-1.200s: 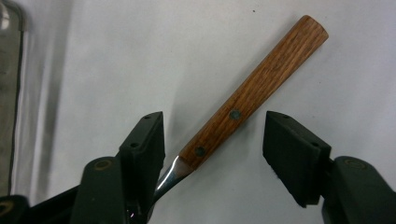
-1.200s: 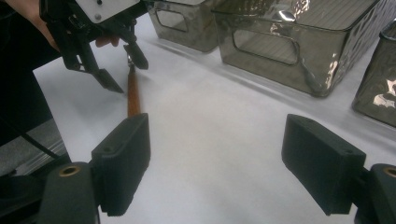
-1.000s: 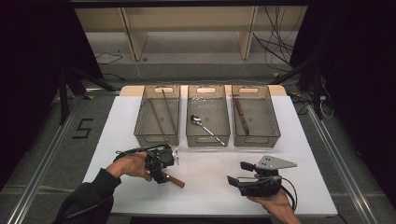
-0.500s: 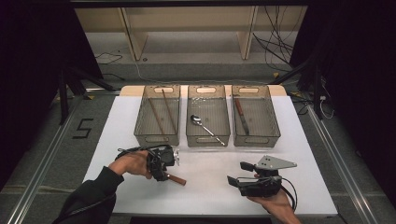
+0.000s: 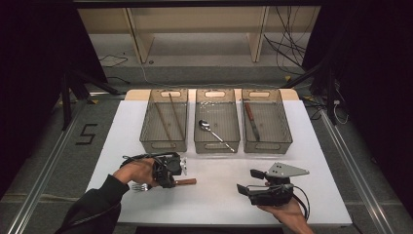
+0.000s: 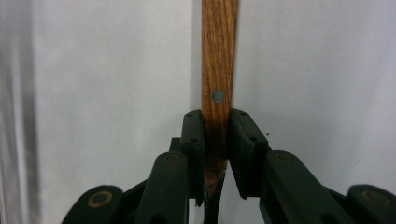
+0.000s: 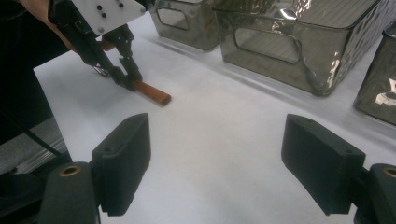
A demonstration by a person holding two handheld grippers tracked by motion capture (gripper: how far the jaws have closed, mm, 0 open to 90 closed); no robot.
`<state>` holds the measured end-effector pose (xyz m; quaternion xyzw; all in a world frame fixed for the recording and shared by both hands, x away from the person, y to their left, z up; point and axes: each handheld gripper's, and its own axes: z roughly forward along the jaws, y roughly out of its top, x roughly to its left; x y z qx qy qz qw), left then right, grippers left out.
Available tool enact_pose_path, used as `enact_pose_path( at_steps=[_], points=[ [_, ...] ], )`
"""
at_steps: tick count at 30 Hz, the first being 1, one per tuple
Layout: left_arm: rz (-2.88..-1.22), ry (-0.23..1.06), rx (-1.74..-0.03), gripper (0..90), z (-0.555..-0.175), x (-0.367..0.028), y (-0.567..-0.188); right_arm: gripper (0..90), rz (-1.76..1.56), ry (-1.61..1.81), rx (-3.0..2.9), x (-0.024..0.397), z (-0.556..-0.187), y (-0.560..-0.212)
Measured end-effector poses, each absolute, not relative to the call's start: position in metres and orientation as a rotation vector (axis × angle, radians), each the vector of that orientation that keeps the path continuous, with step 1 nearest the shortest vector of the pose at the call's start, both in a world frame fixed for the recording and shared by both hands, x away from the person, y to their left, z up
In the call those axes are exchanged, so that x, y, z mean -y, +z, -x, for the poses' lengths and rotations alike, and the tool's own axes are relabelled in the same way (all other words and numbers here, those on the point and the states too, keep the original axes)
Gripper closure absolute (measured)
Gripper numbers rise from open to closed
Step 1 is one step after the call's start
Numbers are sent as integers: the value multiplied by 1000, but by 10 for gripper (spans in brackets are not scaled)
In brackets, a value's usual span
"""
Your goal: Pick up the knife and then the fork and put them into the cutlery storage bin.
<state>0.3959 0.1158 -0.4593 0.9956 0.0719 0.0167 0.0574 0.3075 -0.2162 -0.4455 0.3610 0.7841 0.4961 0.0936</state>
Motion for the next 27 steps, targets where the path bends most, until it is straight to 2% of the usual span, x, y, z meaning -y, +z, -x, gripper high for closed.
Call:
enact_pose_path(
  at_steps=[13,27],
  points=[
    [-2945,102,-256,768,-394,-110,-437,248,-1073,1473,-2325,216,-308,-446],
    [-2727,126,-497,768,-408,-94,-405,248,-1075,1474,-2322,217,-307,-445]
  ],
)
